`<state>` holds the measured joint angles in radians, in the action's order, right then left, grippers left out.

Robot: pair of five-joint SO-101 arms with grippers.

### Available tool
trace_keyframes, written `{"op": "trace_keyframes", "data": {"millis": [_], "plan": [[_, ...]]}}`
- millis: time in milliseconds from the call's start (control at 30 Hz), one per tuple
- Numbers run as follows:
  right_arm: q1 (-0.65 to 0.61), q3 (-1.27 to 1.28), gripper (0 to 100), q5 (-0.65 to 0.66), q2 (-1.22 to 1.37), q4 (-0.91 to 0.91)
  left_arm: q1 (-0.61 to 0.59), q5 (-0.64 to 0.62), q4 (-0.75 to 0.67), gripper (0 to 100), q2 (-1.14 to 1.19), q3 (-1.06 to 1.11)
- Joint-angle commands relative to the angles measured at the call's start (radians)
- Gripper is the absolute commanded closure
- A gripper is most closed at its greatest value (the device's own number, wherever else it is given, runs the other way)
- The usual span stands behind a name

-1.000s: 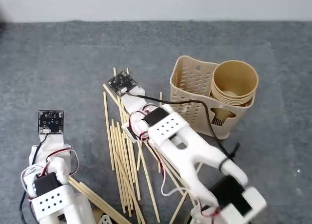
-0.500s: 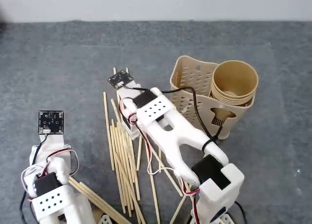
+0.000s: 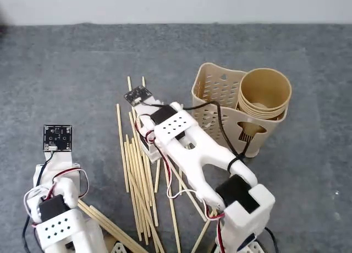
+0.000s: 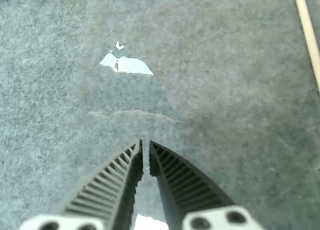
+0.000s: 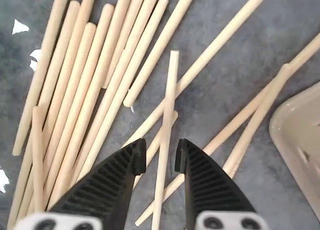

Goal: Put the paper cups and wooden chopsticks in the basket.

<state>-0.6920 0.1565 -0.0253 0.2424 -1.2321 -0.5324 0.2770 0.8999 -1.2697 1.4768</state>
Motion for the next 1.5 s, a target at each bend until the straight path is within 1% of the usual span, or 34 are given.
{"op": "trace_keyframes", "data": {"millis": [0, 200, 267, 333, 367, 433, 633, 767, 867, 1000, 1200, 1333, 1467], "plan": [[0.016, -0.005, 87.9, -0.011, 0.028, 0.019, -0.003, 0.011, -0.021, 97, -0.009, -0.005], [0.016, -0.006, 88.5, -0.011, 0.120, 0.021, -0.003, 0.011, -0.021, 97, -0.009, -0.005], [0.016, -0.006, 91.9, -0.009, 0.131, 0.022, -0.003, 0.011, -0.021, 97, -0.009, -0.005], [0.016, -0.006, 98.3, -0.005, 0.130, 0.024, -0.003, 0.011, -0.021, 97, -0.009, -0.005], [0.016, -0.006, 99.6, -0.005, 0.124, 0.022, -0.003, 0.011, -0.021, 97, -0.009, -0.005], [0.016, -0.006, 98.6, -0.003, 0.099, 0.013, -0.003, 0.011, -0.021, 97, -0.009, -0.005], [0.012, -0.006, 99.1, -0.002, -0.077, -0.058, -0.003, 0.011, -0.021, 97, -0.009, -0.005], [0.015, -0.008, 99.1, 0.058, -0.248, -0.097, -0.003, 0.011, -0.021, 97, -0.009, -0.005], [0.016, -0.017, 99.1, 0.075, -0.372, -0.116, -0.003, 0.011, -0.021, 97, -0.009, -0.005], [0.016, -0.135, 99.1, 0.075, -0.499, -0.199, -0.003, 0.011, -0.021, 97, -0.009, -0.004], [0.018, -0.451, 99.1, 0.075, -0.575, -0.326, -0.003, 0.011, -0.021, 97, -0.009, -0.004], [0.074, -0.644, 99.1, 0.075, -0.575, -0.323, -0.003, 0.011, -0.021, 97, -0.009, -0.004], [0.165, -0.736, 99.0, 0.075, -0.584, -0.245, -0.003, 0.011, -0.021, 97, -0.009, -0.004]]}}
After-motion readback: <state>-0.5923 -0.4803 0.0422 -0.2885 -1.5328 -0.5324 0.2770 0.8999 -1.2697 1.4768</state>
